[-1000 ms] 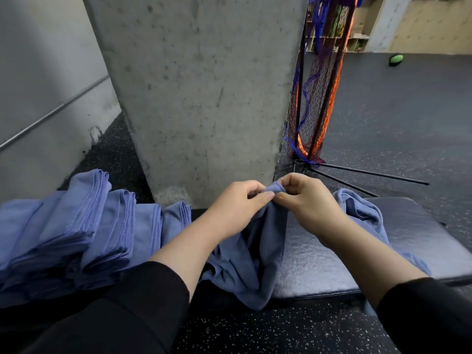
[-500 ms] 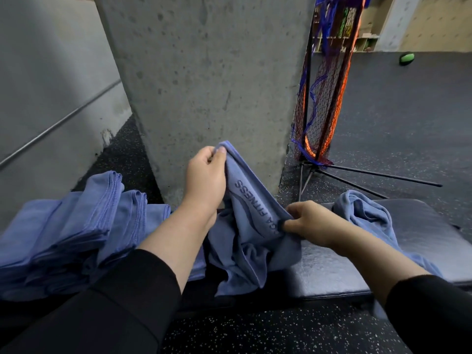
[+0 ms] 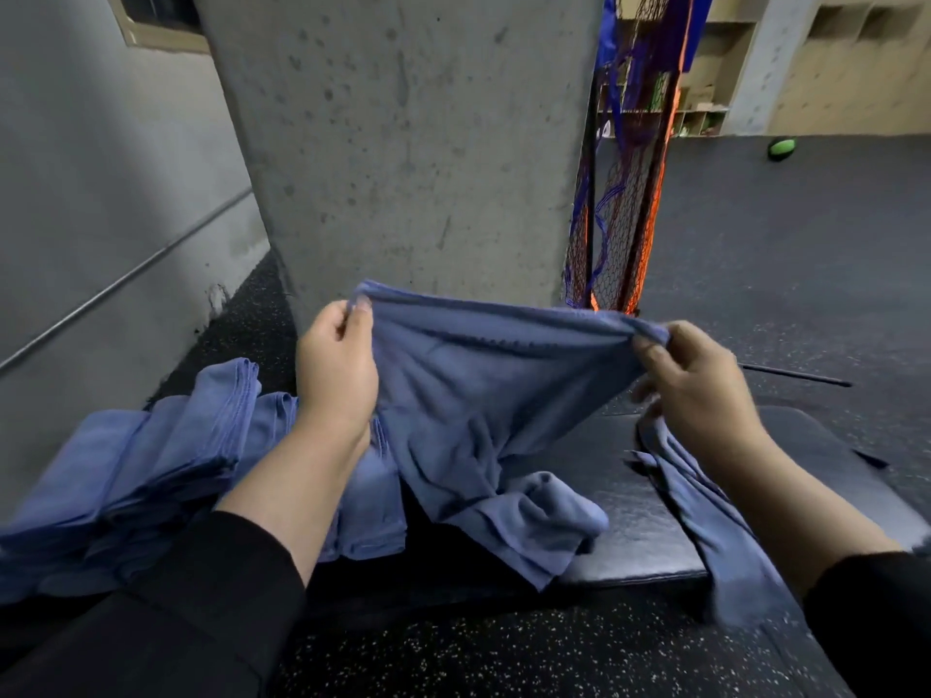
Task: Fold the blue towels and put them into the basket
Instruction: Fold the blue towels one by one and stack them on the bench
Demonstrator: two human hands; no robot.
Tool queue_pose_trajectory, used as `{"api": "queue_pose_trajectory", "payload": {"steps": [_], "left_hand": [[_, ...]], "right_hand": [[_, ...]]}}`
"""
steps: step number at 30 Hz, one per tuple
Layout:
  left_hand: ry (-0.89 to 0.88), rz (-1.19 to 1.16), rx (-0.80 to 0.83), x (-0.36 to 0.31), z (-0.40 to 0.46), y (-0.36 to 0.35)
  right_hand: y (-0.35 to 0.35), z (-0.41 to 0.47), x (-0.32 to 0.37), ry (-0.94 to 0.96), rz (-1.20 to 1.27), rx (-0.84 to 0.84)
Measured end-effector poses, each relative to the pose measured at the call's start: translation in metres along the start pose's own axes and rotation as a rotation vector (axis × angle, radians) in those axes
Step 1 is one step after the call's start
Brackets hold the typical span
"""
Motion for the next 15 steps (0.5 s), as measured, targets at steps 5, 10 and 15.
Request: {"api": "queue_pose_trajectory", "payload": {"steps": [5,10,15], "left_hand": [[0.015,0.167,0.274,0.003,-0.007,0.010],[0.032,0.723,0.569,0.014,-0.016,0.005],[0.348,0.754,0.865,0.027,-0.025,-0.008]], "right_hand": [[0.009,-0.009,0.000,-0.064,0.104,0.020],[0.009,-0.012,-0.024,-0.250,-0.065,0.275],[-0.009,-0.011,-0.037,-0.351,-0.094,0.298]]}}
Point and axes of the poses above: each hand's wrist, its own z-axis towards the middle knuckle, its own y-axis out of the back of the hand, x = y × z, the point moved 1 cm from there along z, towards the middle knuckle, and after that the axes turned 2 degrees about -x, right-handed, at the moved point
